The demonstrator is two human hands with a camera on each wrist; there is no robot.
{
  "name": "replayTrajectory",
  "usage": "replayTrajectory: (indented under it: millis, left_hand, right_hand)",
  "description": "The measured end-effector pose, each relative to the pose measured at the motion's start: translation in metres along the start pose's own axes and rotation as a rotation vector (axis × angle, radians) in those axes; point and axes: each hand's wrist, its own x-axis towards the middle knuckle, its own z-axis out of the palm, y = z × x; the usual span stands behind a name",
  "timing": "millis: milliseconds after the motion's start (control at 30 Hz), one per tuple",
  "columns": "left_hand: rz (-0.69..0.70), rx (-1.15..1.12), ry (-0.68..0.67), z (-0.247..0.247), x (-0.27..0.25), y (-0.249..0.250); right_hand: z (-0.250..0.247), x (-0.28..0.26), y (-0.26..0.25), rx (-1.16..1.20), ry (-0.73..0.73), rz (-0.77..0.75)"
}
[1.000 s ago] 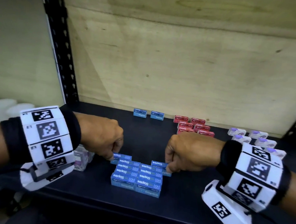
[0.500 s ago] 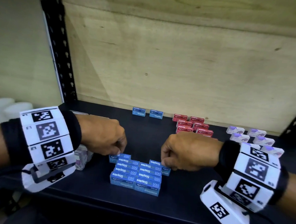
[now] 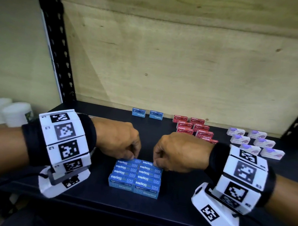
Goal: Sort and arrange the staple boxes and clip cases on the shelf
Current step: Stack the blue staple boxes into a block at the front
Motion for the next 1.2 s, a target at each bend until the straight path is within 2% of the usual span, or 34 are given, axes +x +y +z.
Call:
replayTrajectory:
  millis: [233,467,633,767,900,1200]
  left_hand:
    - [-0.018,-0.024,-0.009,0.001,0.001,-0.003]
    - [-0.105,-0.007,0.071,-0.021,0.011,-0.018]
    - [-0.191,0.074,0.1,-0.052,0.035,-0.046]
    - [-0.28,0.152,0.096,-0.066,0.062,-0.07]
    - [-0.331,0.19,0.042,-0.066,0.091,-0.092]
    - [-0.329,0.24,-0.003,-0.062,0.137,-0.121]
  right_hand:
    - [-0.001,0.003,0.003,-0.013,-0.01,-0.011]
    - [-0.03,0.023,0.018,-0.047,-0.027,0.043]
    - [-0.068,0.057,0.046,-0.115,0.046,0.103]
    - [-0.085,0.088,0.068,-0.137,0.051,0.133]
    - [-0.086,0.118,0.086,-0.139,0.043,0.119]
    - [-0.07,0.166,0.108,-0.175,-0.017,0.096]
